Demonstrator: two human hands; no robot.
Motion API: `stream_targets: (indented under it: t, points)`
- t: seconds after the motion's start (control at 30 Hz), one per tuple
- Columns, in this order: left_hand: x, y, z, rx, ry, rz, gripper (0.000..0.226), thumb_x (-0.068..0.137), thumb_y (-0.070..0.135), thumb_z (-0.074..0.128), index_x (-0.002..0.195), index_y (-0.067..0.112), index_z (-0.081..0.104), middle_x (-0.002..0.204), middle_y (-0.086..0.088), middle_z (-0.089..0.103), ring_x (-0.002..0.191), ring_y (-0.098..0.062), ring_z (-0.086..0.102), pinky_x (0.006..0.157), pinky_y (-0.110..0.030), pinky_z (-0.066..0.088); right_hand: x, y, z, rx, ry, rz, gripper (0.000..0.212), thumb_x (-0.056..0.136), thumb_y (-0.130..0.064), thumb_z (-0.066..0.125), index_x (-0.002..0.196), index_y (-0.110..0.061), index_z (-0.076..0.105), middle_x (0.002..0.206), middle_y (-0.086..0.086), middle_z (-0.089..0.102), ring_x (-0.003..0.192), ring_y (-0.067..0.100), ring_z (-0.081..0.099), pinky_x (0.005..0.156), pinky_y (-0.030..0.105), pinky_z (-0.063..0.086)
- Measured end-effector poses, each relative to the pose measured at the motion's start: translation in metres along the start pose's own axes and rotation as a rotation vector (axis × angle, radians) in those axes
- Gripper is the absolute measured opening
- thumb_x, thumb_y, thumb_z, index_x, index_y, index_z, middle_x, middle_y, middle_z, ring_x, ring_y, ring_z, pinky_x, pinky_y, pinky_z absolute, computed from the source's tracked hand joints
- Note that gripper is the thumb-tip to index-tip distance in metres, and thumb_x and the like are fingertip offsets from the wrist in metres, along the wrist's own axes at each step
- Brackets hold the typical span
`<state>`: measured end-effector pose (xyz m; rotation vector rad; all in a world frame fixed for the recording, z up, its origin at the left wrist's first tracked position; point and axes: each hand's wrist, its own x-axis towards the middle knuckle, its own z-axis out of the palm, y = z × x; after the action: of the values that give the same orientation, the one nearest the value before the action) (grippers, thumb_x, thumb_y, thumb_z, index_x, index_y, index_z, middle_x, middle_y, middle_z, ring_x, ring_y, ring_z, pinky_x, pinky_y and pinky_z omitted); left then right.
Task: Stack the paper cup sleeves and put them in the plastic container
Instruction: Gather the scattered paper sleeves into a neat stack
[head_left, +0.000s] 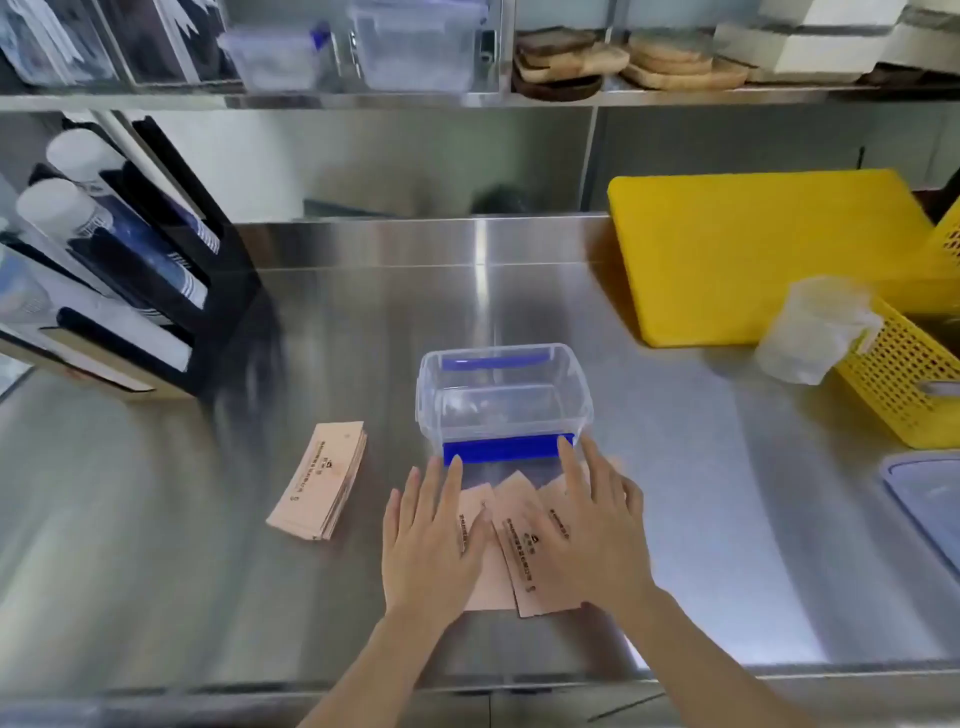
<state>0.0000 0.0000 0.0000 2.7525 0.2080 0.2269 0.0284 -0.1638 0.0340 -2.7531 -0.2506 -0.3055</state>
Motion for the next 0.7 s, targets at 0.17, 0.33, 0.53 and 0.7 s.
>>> stream_targets:
  t: [0.17,0.33,0.53,0.7]
  points:
    - [-0.011,-0.003,0.012,0.027,-0.047,0.029,0.062,0.090,0.049,0.032,0.146,0.030,0.013,0.157,0.003,0.019,0.145,-0.018,0.008,0.112,-0.032,-0.007,-0.017,0.002,0.020,-0.004,-0.132,0.063,0.056,0.075,-0.052,0.057,0.116,-0.014,0.051,0.136,0.011,0.049,0.120,0.031,0.048,0.097,0.046,0.036]
    - [-0.018,-0.002,0.021,0.064,-0.140,0.081,0.057,0.091,0.045,0.029,0.144,0.026,0.021,0.157,0.002,0.016,0.145,-0.018,0.003,0.111,-0.032,-0.014,-0.029,0.000,0.032,-0.044,-0.172,0.089,0.069,0.067,-0.060,0.062,0.111,-0.007,0.055,0.125,0.011,0.056,0.111,0.032,0.052,0.089,0.044,0.040]
    - [-0.021,0.007,0.013,-0.034,-0.030,0.088,0.033,0.079,0.027,0.060,0.109,0.016,0.064,0.122,-0.004,0.062,0.117,-0.026,0.053,0.102,-0.035,0.024,-0.027,-0.008,0.034,0.020,-0.180,0.135,0.058,0.068,-0.043,0.064,0.112,-0.007,0.052,0.124,0.009,0.054,0.114,0.030,0.047,0.093,0.042,0.032]
    - [-0.015,0.019,0.003,-0.380,-0.051,-0.118,0.025,0.086,0.019,0.054,0.110,0.018,0.060,0.114,0.002,0.061,0.105,-0.019,0.052,0.087,-0.025,0.032,-0.020,-0.015,0.028,0.083,-0.232,0.287,0.036,0.076,-0.033,0.059,0.102,-0.013,0.046,0.106,0.007,0.058,0.101,0.028,0.050,0.084,0.038,0.030]
